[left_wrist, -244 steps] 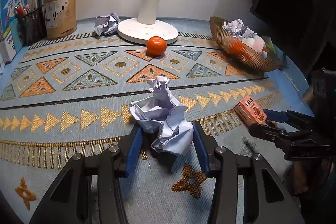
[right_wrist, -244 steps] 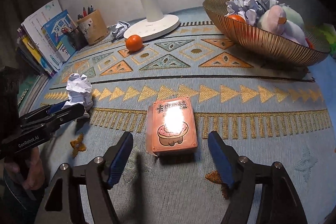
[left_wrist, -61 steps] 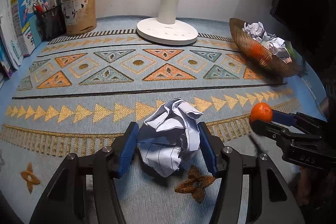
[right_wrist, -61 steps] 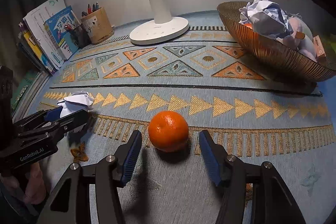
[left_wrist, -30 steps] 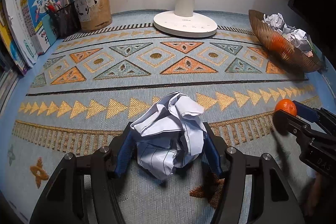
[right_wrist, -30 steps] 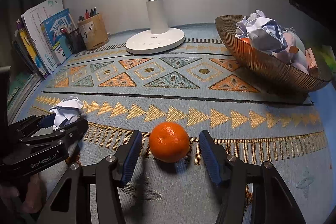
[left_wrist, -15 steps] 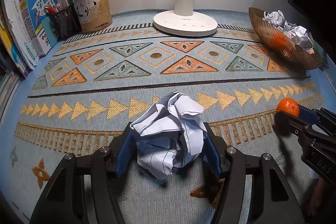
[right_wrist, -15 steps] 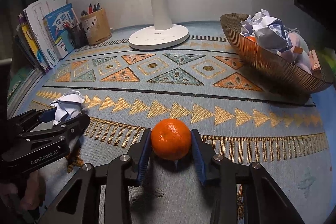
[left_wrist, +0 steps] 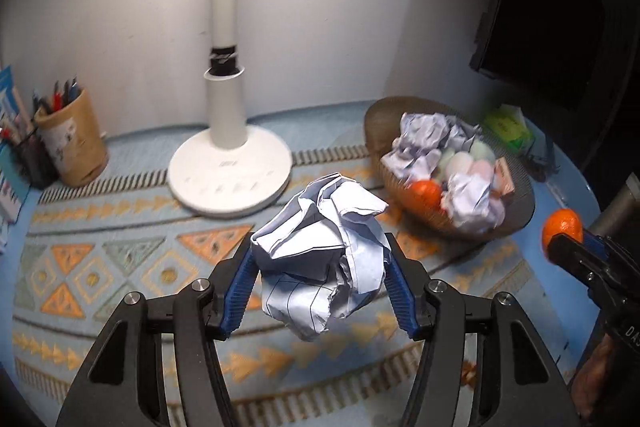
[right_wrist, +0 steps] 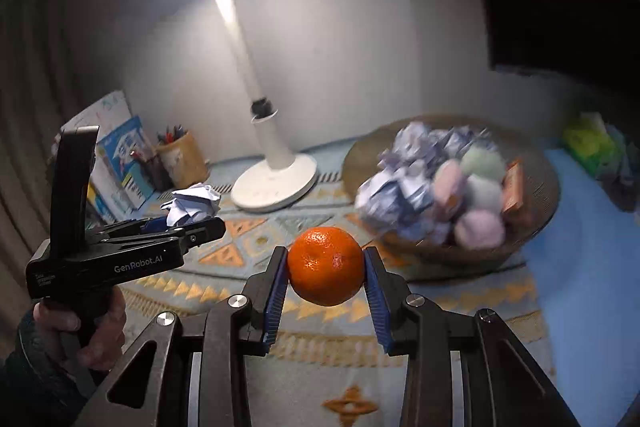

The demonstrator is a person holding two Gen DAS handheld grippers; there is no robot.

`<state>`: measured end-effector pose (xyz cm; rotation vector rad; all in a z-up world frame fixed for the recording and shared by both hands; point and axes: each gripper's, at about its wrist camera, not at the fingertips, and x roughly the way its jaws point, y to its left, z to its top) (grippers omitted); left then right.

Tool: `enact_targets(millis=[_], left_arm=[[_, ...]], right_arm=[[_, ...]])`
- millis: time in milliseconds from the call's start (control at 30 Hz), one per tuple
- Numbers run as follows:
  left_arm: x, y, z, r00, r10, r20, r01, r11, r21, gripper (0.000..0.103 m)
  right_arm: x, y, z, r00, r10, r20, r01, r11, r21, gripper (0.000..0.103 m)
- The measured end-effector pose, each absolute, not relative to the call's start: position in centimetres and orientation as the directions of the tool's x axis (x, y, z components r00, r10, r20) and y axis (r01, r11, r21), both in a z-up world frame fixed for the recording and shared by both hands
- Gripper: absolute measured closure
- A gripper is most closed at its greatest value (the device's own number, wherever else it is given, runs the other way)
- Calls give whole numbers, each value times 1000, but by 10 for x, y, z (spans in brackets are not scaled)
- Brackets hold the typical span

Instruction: Organize objects

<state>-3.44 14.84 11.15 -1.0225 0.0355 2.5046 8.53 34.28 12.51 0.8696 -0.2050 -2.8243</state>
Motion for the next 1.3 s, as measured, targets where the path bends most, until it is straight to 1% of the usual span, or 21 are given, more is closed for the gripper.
enact_targets(millis=[100,167,267,333,433,533,567,600,633,667,867,900,933,967,1133,1267,1300], left_arm=[[-62,185,126,-641,427,-637,-450,-882,-138,46],[-79,207,129,-632,452,-629,-474,-868,-148,46],[-100,233,126,-595,491,-636,-505,-844,-178,46],[-110,248,121,-586,500,-637,-525,-834,-172,46],[-118,267,111,-576,504,-644,-550,-821,-152,46],[-124,279,100,-560,507,-656,-566,-812,-145,46],[-126,282,97,-554,514,-655,-569,-808,-153,44],[-127,283,94,-542,521,-659,-573,-803,-164,35],[-128,284,92,-533,525,-664,-573,-801,-173,28],[-128,283,91,-532,526,-664,-572,-801,-176,19],[-114,257,97,-520,531,-669,-550,-807,-214,19],[-108,248,101,-525,531,-665,-544,-810,-218,19],[-101,238,104,-535,527,-661,-536,-816,-216,19],[-94,226,109,-549,518,-656,-527,-824,-209,19],[-50,163,132,-627,467,-624,-463,-867,-183,19],[-11,105,145,-695,391,-603,-378,-913,-156,18],[-2,90,148,-711,369,-598,-358,-923,-144,16]], right_arm=[[67,383,148,-862,-74,-502,5,-991,137,67],[48,412,156,-870,-28,-492,-61,-985,164,67],[15,451,156,-868,-20,-496,-118,-962,246,67],[-8,472,150,-857,-1,-515,-167,-946,279,67],[-38,494,135,-837,-21,-547,-201,-918,342,67],[-55,504,123,-823,2,-568,-245,-904,351,66],[-60,506,120,-820,4,-572,-252,-901,355,66],[-63,508,118,-818,5,-575,-256,-899,356,63],[-65,509,117,-818,12,-575,-261,-898,354,58],[-64,510,116,-819,20,-573,-268,-897,351,56],[-40,501,125,-822,13,-569,-247,-909,337,54],[-32,495,127,-821,6,-570,-239,-911,335,49],[-23,489,129,-822,-3,-570,-229,-914,334,43],[-13,482,131,-824,-8,-566,-219,-918,332,40],[37,438,140,-818,-50,-574,-155,-940,304,40],[64,403,139,-802,-135,-582,-100,-930,353,39],[69,393,138,-796,-151,-586,-88,-929,359,39]])
